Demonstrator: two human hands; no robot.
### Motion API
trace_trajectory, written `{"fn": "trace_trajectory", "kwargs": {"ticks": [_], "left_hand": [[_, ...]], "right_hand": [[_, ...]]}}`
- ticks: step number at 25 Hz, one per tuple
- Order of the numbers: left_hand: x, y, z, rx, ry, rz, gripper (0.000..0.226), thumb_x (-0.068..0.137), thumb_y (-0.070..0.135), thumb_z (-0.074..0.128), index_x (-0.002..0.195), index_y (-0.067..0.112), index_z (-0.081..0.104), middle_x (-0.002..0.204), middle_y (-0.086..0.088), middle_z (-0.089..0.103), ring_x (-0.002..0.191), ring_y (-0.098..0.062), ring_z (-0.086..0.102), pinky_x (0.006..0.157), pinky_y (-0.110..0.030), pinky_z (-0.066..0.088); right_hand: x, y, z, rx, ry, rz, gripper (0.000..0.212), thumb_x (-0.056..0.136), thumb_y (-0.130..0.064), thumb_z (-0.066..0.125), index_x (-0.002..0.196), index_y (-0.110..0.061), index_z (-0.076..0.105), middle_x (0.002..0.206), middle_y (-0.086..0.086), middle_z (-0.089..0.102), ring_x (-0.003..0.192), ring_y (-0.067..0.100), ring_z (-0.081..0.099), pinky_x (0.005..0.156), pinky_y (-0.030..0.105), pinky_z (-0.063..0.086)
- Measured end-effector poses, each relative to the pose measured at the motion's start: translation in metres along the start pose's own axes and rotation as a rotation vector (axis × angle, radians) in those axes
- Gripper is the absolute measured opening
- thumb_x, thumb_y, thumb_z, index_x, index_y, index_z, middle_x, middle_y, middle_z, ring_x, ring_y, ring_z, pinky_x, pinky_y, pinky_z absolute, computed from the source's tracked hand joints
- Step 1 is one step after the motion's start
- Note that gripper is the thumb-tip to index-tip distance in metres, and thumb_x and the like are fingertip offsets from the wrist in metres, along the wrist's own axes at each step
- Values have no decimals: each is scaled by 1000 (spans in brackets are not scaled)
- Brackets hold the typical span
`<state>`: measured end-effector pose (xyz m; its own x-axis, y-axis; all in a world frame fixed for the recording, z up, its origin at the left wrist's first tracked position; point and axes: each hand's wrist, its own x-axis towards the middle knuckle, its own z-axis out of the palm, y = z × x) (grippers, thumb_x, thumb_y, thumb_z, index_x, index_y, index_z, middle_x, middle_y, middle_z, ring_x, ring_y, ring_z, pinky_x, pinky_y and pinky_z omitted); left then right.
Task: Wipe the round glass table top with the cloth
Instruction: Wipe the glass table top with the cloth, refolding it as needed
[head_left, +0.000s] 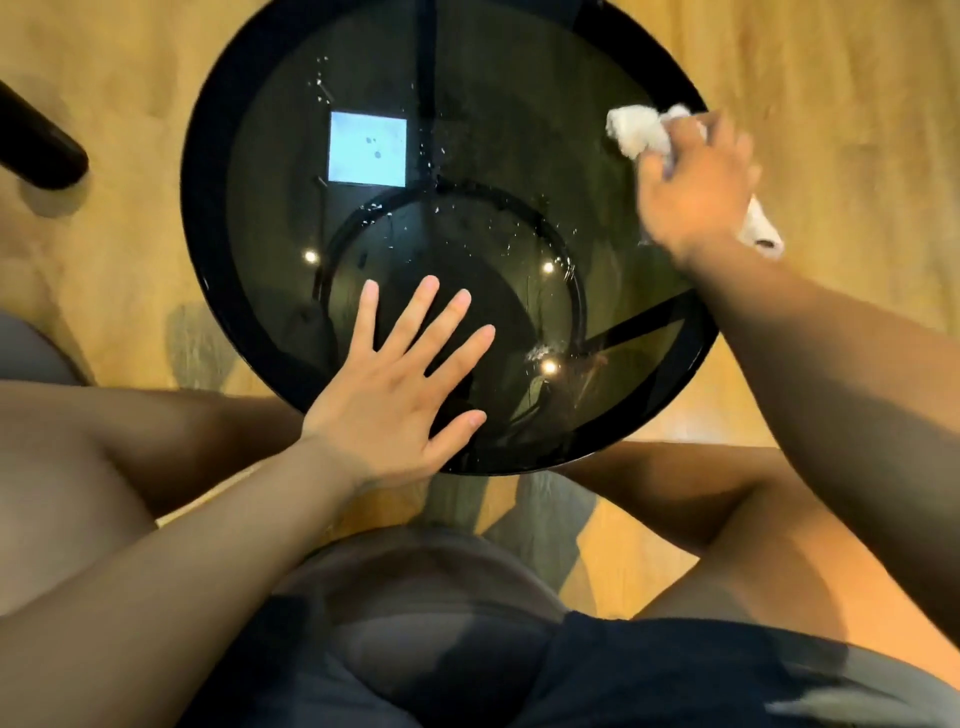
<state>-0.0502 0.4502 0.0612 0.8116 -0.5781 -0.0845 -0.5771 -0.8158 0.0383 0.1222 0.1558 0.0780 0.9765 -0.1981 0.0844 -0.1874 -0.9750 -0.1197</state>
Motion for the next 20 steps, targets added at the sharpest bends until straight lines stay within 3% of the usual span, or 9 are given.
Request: {"fn": "trace_trajectory", "kwargs": {"ticks": [4, 8, 13, 15, 20], "left_hand": [[3, -3, 1, -23, 24, -34, 73, 96, 63, 22, 156, 21, 19, 165, -12, 14, 153, -35, 4, 117, -68, 2], [0, -3, -1, -71, 59, -82, 73, 97, 64, 10, 155, 21, 21, 166, -9, 14, 154, -32, 5, 117, -68, 1], [-3, -52, -7, 23, 41, -14, 76, 95, 65, 12, 154, 20, 29, 164, -13, 18, 153, -37, 7, 113, -73, -1], [-12, -60, -4, 50, 1, -78, 80, 94, 69, 4, 156, 21, 21, 165, -15, 10, 152, -39, 0, 114, -72, -2], [-13, -58, 3, 54, 7, -94, 80, 95, 70, 5, 157, 22, 14, 165, -18, 3, 152, -40, -2, 115, -70, 3]], "right_hand": [[-106, -35, 0, 114, 50, -160, 38, 93, -48, 45, 109, -25, 70, 121, 5, 60, 105, 34, 53, 87, 43, 41], [-226, -68, -9, 197, -18, -419, 29, 93, -44, 53, 104, -24, 71, 113, 5, 62, 94, 27, 54, 76, 41, 43], [-213, -59, -9, 151, -96, -796, 34, 91, -45, 50, 107, -22, 70, 110, 11, 63, 89, 34, 56, 71, 45, 46], [-175, -45, -1, 128, -53, -750, 39, 91, -43, 47, 112, -20, 70, 111, 15, 63, 92, 39, 58, 74, 49, 48], [-36, -16, 4, -34, 40, -347, 39, 98, -44, 40, 123, -22, 59, 124, 17, 52, 114, 41, 47, 93, 51, 41]]}}
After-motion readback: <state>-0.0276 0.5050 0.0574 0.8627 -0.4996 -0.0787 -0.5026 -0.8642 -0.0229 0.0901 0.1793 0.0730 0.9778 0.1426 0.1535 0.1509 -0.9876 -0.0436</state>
